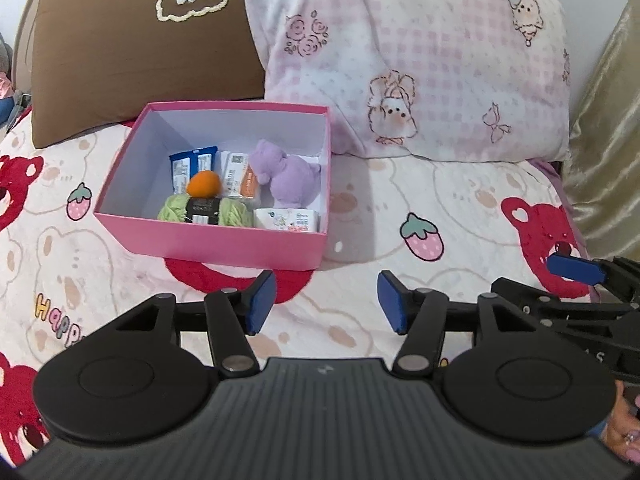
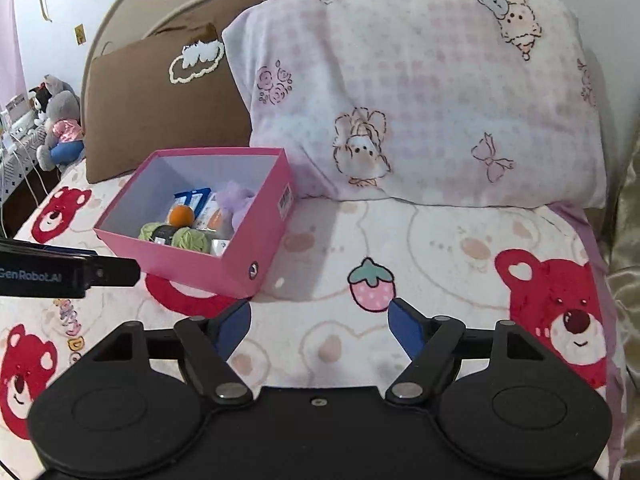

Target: Organize objects

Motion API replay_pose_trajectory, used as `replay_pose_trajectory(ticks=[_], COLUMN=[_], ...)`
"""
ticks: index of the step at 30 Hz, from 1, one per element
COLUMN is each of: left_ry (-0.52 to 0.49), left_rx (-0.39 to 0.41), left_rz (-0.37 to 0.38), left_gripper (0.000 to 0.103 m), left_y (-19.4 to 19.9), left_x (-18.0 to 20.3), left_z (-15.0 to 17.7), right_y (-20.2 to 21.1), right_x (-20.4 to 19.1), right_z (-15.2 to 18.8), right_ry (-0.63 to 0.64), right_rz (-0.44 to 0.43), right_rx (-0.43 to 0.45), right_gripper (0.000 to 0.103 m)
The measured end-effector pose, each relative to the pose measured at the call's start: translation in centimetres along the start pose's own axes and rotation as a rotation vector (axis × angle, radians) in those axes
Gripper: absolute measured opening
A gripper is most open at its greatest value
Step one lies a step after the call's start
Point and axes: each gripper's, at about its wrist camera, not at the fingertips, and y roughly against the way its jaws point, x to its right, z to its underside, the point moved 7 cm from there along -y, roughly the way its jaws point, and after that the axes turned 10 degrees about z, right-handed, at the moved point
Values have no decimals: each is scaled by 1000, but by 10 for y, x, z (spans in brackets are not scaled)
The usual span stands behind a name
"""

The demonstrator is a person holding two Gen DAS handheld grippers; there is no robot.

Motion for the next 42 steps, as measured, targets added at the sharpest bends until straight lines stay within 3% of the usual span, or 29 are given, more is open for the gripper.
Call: replay_pose_trajectory(ticks=[13,16,19,23,27,32,37,42], left_ry=[18,-22,-10,-20,33,18,27,10], left_rx=[-18,-18,-15,-15,-13,-57,-61,-38], left_rz=[-52,-63,-26,-55,-35,-51,-43,-49], left_gripper=[66,66,66,67,68,68,75,91], left_y=[-21,-23,-22,-24,-31,-43,-47,-45], left_x=[3,11,16,16,14,15,17,24], left_z=[17,22,24,23,23,31,33,33], right_y=[-2,-5,-6,-12,-17,-17,-16,-17], right_x=[9,8,12,21,23,22,23,27], right_z=[6,9,9,11,14,16,15,15], right_ry=[-23,-14,-5,-26,-3,8,-5,-21], right_rz=[42,51,51,69,92,78,92,136], right_rx=[-13,-17,-8,-24,-31,-35,-26,-36], right_gripper=[82,82,83,83,83,83,86,91])
